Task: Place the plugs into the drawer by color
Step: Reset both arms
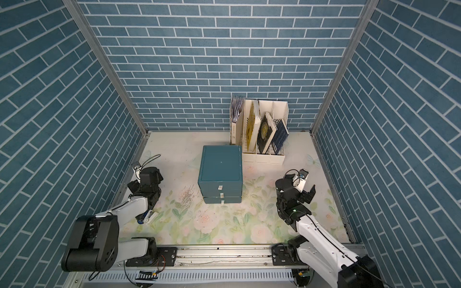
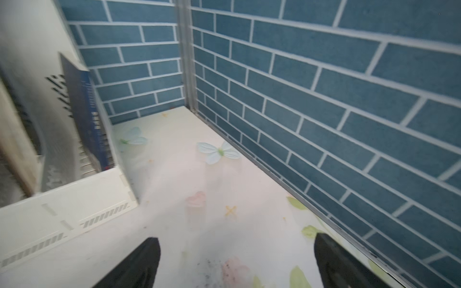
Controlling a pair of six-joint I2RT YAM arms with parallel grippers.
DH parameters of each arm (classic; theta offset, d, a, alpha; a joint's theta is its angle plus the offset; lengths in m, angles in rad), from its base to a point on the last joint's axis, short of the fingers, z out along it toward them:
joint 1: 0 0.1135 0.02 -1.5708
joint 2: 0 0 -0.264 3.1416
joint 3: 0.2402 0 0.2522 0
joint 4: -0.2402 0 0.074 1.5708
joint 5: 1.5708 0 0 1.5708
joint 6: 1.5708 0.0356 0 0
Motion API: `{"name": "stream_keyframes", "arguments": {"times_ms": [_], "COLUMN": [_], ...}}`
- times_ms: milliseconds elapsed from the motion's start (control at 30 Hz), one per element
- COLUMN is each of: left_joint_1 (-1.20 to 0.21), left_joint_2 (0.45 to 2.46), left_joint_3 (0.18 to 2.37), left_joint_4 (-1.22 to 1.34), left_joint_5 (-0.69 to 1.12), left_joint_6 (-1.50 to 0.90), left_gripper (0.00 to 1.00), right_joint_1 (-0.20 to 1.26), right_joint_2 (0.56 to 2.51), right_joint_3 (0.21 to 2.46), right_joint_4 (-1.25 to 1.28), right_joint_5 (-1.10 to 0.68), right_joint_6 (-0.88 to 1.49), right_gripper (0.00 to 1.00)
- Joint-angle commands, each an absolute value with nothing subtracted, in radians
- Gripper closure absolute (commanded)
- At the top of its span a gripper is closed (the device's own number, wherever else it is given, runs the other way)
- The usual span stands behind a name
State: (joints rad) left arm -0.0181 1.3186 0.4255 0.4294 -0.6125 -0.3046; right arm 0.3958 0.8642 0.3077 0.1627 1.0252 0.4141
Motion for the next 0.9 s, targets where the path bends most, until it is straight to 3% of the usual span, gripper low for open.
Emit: {"name": "stream_keyframes", "arguments": {"times_ms": [0, 133, 300, 433, 533, 667, 867], "left_joint_1": [-0.013, -0.012, -0.032, -0.044, -0.045, -0.084, -0.089], "left_joint_2": [1.346, 1.402, 1.496, 1.508, 1.509, 1.515, 1.488], "left_joint_3": [0.406, 0.360, 0.345, 0.354, 0.356, 0.361, 0.285], "left_joint_4": [0.715, 0.906, 1.030, 1.029, 1.027, 1.024, 1.139], "left_joint_5": [-0.541, -0.425, -0.263, -0.157, -0.163, -0.236, -0.324], "left_joint_6": [-0.228, -0.179, -0.083, -0.025, -0.025, -0.003, -0.034], "left_gripper": [0.00, 0.00, 0.00, 0.00, 0.00, 0.00, 0.00], "right_joint_1": [0.313, 0.244, 0.200, 0.090, 0.049, 0.042, 0.045], "right_joint_2": [0.874, 1.038, 1.276, 1.510, 1.537, 1.534, 1.532], "right_joint_3": [0.198, 0.082, 0.107, 0.175, 0.212, 0.214, 0.216], "right_joint_4": [0.486, 0.900, 1.238, 1.353, 1.306, 1.295, 1.288], "right_joint_5": [0.915, 0.730, 0.418, 0.181, 0.052, 0.048, 0.058], "right_joint_6": [0.277, 0.180, -0.034, -0.031, -0.032, -0.028, -0.031], "right_gripper": [0.00, 0.00, 0.00, 0.00, 0.06, 0.00, 0.00]}}
